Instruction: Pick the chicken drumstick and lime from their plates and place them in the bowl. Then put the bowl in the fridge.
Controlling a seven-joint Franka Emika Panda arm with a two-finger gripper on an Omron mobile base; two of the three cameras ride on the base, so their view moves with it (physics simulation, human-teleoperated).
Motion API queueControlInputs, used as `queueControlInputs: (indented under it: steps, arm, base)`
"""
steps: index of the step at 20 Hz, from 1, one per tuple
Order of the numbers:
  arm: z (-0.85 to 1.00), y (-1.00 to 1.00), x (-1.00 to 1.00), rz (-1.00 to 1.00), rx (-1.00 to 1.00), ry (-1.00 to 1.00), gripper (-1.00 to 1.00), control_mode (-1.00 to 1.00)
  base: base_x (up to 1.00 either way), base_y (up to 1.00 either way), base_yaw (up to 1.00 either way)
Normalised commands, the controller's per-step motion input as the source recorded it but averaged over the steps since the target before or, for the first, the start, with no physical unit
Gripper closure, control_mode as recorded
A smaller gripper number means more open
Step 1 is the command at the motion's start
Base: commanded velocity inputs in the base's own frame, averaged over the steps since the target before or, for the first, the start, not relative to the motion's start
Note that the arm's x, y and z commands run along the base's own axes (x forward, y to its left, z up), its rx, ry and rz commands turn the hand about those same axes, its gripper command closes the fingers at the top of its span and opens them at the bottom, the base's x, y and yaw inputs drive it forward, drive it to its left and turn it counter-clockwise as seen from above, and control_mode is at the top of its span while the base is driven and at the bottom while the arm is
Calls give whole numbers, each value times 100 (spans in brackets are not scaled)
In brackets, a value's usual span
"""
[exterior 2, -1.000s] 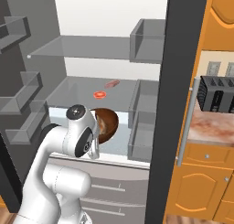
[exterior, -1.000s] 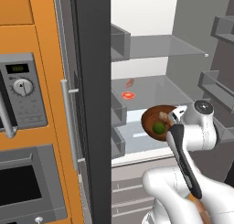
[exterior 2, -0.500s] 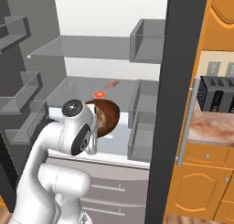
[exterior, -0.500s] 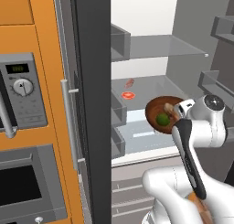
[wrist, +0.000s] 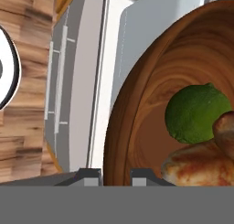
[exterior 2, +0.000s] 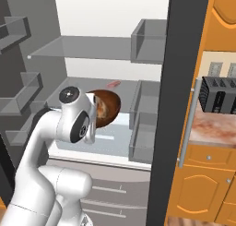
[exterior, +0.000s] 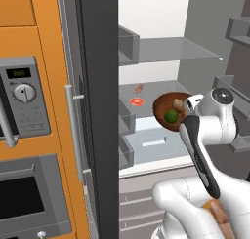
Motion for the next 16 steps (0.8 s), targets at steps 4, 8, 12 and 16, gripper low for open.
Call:
queueControlInputs:
  steps: [4,8,12,16]
  arm:
    - [23,0,39,0,12,-1,100,-100]
    - [12,1,46,0,6,0,100,-100]
    - [1,1,59,-1,0,0,100,-100]
    - [-13,0,58,-2,0,4,100,-100]
  base:
    - [0,0,0]
    - [0,0,0]
    - [0,0,0]
    - [0,0,0]
